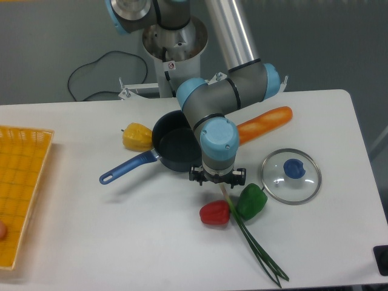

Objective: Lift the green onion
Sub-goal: 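Lower the gripper onto the green onion stalk and close it, then lift the gripped green onion up off the table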

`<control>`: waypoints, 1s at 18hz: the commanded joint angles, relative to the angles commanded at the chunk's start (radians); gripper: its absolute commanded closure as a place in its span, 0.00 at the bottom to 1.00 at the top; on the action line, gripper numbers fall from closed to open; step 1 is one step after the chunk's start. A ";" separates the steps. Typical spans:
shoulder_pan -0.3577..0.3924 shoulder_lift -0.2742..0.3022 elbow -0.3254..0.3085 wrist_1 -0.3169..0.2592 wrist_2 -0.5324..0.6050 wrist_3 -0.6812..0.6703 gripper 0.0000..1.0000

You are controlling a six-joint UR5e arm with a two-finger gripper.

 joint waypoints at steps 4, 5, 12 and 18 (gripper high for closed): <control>0.000 0.000 0.000 -0.009 0.029 0.005 0.22; 0.000 0.000 0.002 -0.011 0.029 0.005 0.23; 0.000 0.002 0.011 -0.020 0.029 0.002 0.47; 0.000 0.002 0.009 -0.021 0.029 -0.003 0.76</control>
